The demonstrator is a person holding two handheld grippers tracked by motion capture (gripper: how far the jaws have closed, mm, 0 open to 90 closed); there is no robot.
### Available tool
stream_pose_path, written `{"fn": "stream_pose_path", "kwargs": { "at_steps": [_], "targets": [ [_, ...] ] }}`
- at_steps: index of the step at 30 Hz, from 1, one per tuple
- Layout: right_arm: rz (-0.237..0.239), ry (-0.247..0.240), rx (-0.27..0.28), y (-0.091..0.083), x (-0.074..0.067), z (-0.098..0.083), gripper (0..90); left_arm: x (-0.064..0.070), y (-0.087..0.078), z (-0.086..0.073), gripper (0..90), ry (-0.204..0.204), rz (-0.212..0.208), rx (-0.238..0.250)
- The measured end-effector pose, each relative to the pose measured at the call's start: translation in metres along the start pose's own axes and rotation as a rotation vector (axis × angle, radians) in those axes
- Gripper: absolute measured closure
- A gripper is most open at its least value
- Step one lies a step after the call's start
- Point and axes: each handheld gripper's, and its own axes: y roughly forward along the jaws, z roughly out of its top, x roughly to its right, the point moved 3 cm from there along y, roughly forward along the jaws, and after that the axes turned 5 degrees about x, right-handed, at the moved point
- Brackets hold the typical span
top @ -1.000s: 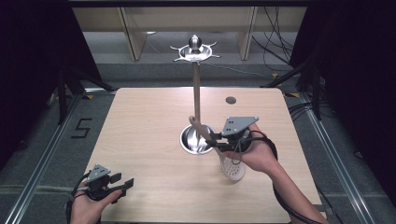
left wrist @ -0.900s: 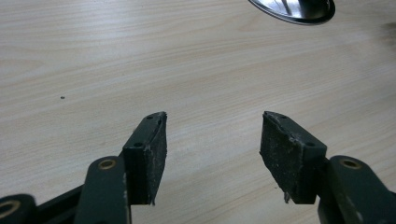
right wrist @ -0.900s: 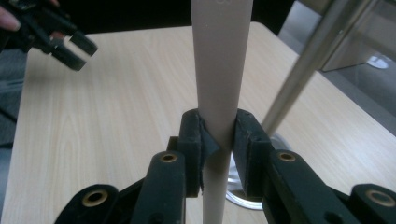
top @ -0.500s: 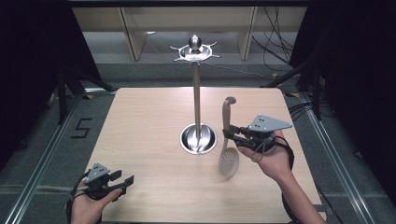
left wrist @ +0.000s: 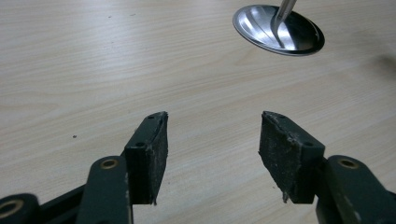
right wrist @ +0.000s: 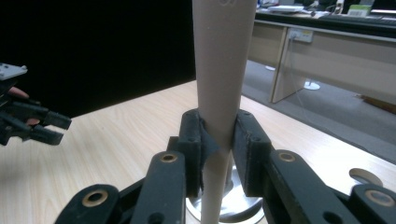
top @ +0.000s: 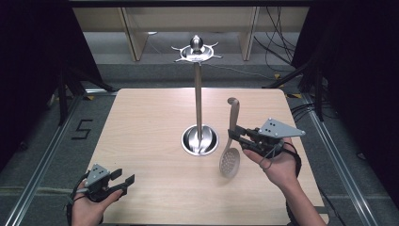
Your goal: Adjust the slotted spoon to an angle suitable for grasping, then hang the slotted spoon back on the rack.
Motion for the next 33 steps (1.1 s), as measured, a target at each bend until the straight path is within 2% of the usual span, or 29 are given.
{"fn": "stream_pose_path", "kwargs": {
  "at_steps": [1,2,3,4,5,6,7,8,10,11,12,13,14,16,17,18,19,22,23,25,26,27,28,29,30,31,33],
  "targets": [
    [-0.009,-0.016,0.011,0.000,0.001,0.001,75.1,0.001,-0.001,0.000,41.1,0.016,0.004,0.001],
    [-0.022,-0.015,0.011,-0.001,0.000,0.001,75.1,0.002,-0.001,0.001,40.8,0.032,-0.017,0.016],
    [-0.015,-0.021,0.009,-0.001,0.000,0.001,75.1,0.005,-0.003,0.002,40.5,0.017,0.002,0.008],
    [-0.012,-0.007,0.002,-0.002,-0.002,0.002,75.1,0.005,-0.003,0.002,40.1,0.017,0.002,0.008],
    [-0.011,-0.006,0.003,-0.002,-0.002,0.002,75.1,0.007,-0.002,0.003,39.6,0.020,-0.011,0.031],
    [-0.011,-0.006,0.003,-0.002,-0.002,0.002,75.1,0.007,-0.002,0.003,39.3,0.020,-0.011,0.031],
    [-0.031,-0.031,0.013,-0.003,-0.001,0.003,75.1,0.007,-0.001,0.004,38.9,0.025,-0.021,0.042],
    [-0.026,0.010,-0.002,-0.004,-0.003,0.002,75.1,0.009,0.000,0.005,38.7,0.027,-0.023,0.051],
    [-0.034,-0.004,0.007,-0.004,-0.002,0.002,75.1,0.013,0.000,0.006,37.7,0.023,-0.029,0.060],
    [-0.031,0.026,0.000,-0.004,-0.005,0.002,75.0,0.013,0.000,0.006,37.1,0.023,-0.029,0.060],
    [-0.027,0.021,0.014,-0.002,-0.005,0.002,75.1,0.016,-0.001,0.009,36.7,0.024,-0.025,0.061],
    [-0.034,0.014,0.018,-0.002,-0.007,0.002,75.1,0.017,0.000,0.011,36.0,0.038,-0.038,0.082],
    [-0.036,-0.005,0.022,-0.001,-0.008,0.003,75.1,0.018,0.000,0.013,34.7,0.041,-0.038,0.081],
    [-0.057,-0.005,0.038,0.000,-0.011,0.003,75.0,0.021,0.000,0.016,32.2,0.037,-0.030,0.085],
    [-0.070,-0.023,0.054,0.000,-0.012,0.004,75.0,0.025,0.001,0.023,31.1,0.056,-0.033,0.102],
    [-0.086,-0.061,0.066,0.001,-0.010,0.005,75.0,0.027,0.001,0.028,30.4,0.079,-0.051,0.120],
    [-0.079,-0.018,0.050,0.000,-0.015,0.005,75.0,0.030,0.001,0.032,30.2,0.082,-0.052,0.132],
    [-0.084,-0.001,0.061,0.003,-0.020,0.005,75.0,0.035,0.002,0.049,30.6,0.098,-0.088,0.161],
    [-0.084,-0.001,0.061,0.003,-0.020,0.005,75.0,0.035,0.002,0.049,31.0,0.098,-0.088,0.161],
    [-0.097,-0.023,0.063,0.004,-0.025,0.007,75.0,0.043,0.006,0.068,32.0,0.102,-0.121,0.191],
    [-0.104,-0.020,0.068,0.004,-0.027,0.007,75.0,0.047,0.008,0.075,32.4,0.113,-0.129,0.201],
    [-0.119,-0.041,0.068,0.005,-0.027,0.008,75.0,0.052,0.010,0.083,32.8,0.131,-0.146,0.210],
    [-0.119,-0.041,0.068,0.005,-0.027,0.008,75.0,0.052,0.010,0.083,33.1,0.131,-0.146,0.210],
    [-0.119,-0.020,0.061,0.008,-0.029,0.008,75.0,0.064,0.015,0.100,33.6,0.148,-0.188,0.250],
    [-0.119,-0.020,0.061,0.008,-0.029,0.008,75.0,0.064,0.015,0.100,34.0,0.148,-0.188,0.250],
    [-0.124,-0.016,0.060,0.011,-0.029,0.008,75.0,0.076,0.020,0.115,34.6,0.154,-0.218,0.264],
    [-0.132,-0.017,0.057,0.013,-0.028,0.008,75.0,0.090,0.026,0.129,36.5,0.121,-0.256,0.278]
  ]
}}
